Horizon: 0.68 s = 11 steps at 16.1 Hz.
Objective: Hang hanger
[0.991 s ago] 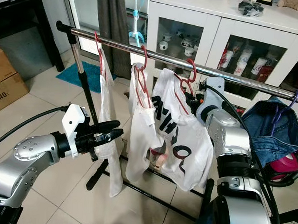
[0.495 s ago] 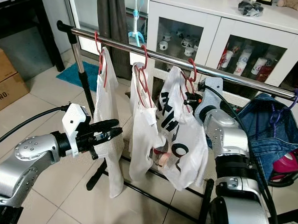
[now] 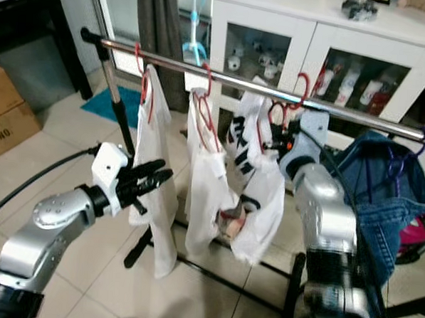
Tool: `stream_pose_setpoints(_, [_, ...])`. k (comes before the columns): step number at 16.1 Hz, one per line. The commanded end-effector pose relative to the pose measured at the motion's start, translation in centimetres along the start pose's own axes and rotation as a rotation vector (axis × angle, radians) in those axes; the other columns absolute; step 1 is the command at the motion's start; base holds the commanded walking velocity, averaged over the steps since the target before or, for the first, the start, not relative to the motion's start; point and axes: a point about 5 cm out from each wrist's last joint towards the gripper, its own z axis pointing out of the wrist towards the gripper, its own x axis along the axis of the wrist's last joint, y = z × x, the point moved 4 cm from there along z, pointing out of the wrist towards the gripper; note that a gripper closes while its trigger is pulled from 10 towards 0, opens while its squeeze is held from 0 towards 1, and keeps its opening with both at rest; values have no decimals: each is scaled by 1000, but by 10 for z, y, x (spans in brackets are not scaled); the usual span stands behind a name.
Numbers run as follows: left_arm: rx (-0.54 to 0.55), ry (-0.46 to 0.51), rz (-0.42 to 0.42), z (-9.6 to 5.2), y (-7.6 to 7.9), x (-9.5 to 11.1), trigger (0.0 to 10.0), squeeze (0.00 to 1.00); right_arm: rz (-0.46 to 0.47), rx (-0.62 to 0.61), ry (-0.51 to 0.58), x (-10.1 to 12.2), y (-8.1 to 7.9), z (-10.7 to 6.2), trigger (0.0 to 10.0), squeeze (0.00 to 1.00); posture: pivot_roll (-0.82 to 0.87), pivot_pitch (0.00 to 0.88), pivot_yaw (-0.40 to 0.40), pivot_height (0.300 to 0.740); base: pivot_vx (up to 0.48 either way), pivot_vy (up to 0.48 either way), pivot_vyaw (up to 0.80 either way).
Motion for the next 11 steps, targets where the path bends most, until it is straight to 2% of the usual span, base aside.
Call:
stream_pose_setpoints(1, [21,2,18,1,-4,2,10000,0,-42,29,141,34,-8,-2,0,0,0,0,5,740,0,0,0])
stream_pose_setpoints(4, [49,-7,17,-1,-6,-2,10000,0,-91,47,129,16,-23,-17,0,0,2,0,-6,740,-82,0,0])
stream_pose_setpoints(11, [57,-15,14,-1,-6,-6,10000,0,-122,-17,28,-15,-23,-30,0,0,-4,0,-12,740,-250,0,0])
